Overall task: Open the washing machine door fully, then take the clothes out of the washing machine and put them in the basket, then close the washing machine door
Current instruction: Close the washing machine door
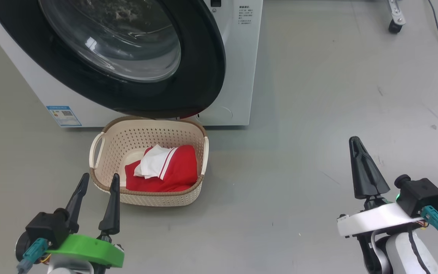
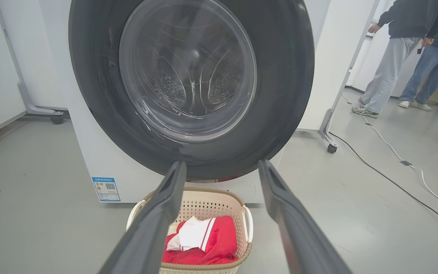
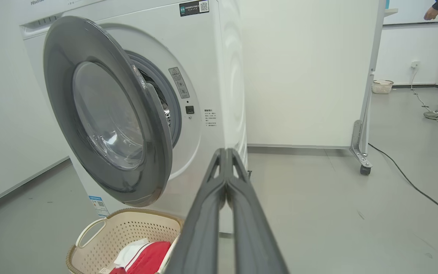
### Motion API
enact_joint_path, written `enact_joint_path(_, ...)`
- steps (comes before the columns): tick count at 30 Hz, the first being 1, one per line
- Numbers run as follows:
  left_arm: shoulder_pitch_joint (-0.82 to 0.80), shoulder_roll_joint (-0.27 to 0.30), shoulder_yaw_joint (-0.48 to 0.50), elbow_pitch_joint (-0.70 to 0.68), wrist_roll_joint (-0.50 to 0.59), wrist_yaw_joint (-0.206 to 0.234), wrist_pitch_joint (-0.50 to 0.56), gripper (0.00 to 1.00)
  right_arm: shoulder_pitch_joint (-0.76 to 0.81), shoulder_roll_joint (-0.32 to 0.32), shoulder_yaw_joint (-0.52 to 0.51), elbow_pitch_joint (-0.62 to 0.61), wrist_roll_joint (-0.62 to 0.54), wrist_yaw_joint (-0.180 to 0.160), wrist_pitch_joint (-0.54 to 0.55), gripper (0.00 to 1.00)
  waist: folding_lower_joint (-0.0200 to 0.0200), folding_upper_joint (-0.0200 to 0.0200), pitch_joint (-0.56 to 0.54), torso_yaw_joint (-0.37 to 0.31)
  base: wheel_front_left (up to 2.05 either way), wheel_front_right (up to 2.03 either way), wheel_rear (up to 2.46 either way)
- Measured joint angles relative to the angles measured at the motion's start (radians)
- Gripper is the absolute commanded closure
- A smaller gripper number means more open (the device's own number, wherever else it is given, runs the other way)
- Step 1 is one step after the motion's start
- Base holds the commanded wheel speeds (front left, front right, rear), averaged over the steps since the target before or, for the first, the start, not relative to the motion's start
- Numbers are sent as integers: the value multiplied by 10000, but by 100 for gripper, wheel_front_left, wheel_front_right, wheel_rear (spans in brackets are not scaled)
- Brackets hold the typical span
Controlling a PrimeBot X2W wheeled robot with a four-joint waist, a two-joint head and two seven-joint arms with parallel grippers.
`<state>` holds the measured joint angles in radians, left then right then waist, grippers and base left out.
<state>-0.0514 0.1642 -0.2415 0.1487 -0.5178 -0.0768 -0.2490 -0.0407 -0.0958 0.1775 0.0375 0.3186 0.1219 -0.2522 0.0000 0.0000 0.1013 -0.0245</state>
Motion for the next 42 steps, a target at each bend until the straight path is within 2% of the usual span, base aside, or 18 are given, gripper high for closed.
enact_joint_path(8, -217, -280, -176, -301, 100, -67, 0, 0, -787, -460, 748, -178, -192, 0, 4, 100, 0, 0, 610, 333, 0, 0, 0)
enact_joint_path(19, -918, -669, -527, -408, 182, -167, -2, 0, -3226, -1707, 2336, -353, -575, 2, 646, 100, 0, 0, 1703, 1302, 0, 0, 0)
enact_joint_path(42, -2262, -1225, -803, -477, 151, -355, -33, 0, -6968, -3254, 2742, 909, 280, 4, 1515, 100, 0, 0, 4000, 3584, 0, 0, 0)
